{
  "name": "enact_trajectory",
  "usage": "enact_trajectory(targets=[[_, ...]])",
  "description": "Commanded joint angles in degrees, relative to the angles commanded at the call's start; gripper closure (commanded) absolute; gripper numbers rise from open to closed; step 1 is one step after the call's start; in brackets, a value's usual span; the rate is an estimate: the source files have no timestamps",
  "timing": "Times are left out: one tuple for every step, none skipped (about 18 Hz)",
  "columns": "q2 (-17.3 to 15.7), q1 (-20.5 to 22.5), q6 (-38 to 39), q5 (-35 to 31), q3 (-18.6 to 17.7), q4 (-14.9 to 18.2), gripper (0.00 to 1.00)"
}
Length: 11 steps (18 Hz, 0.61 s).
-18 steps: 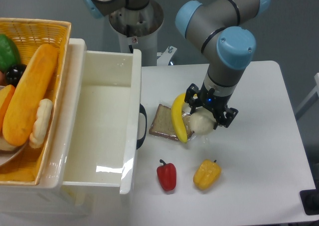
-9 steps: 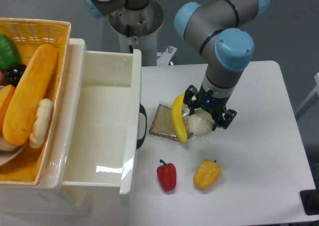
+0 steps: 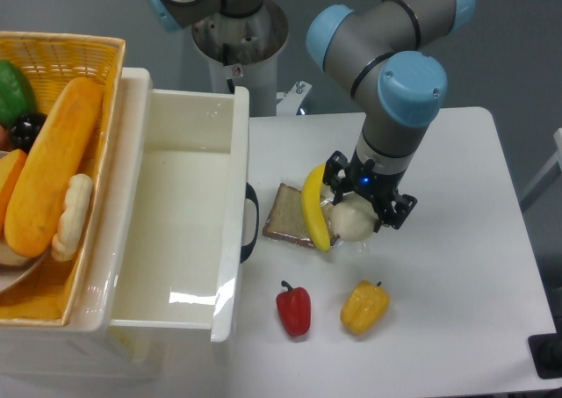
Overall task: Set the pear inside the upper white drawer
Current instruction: 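Close the gripper around the pale pear beside the banana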
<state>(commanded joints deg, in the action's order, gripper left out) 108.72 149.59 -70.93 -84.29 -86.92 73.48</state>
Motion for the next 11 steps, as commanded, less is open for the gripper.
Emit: enact_trajectory(targets=[[-0.1,0.0,0.0,0.0,0.0,0.2,0.51],[-0.3,0.0,-0.3,0.0,-0.9,0.0,0.51],[-0.4,-0.1,-0.5,0.0,-0.9,0.0,0.51],[-0.2,-0.2,-0.4,-0.1,-0.4,0.0,0.51],[-0.2,-0.1,-0.4,-0.2,-0.4,0.0,0.51],[-0.3,-0.1,-0.4,-0.2,-0.4,0.1,0.51],[-0.4,-0.1,-0.5,-0.3,-0.4,0.1,0.51],[-0.4,-0.1,-0.5,-0.4,-0.4,0.1,0.51],[-0.4,-0.1,-0.5,-0.4,-0.4,0.1,0.51],[-0.3,-0.1,-0.5,-0.4,-0.3,0.1,0.51],[-0.3,-0.2,-0.4,-0.4,-0.3,0.1,0.51]])
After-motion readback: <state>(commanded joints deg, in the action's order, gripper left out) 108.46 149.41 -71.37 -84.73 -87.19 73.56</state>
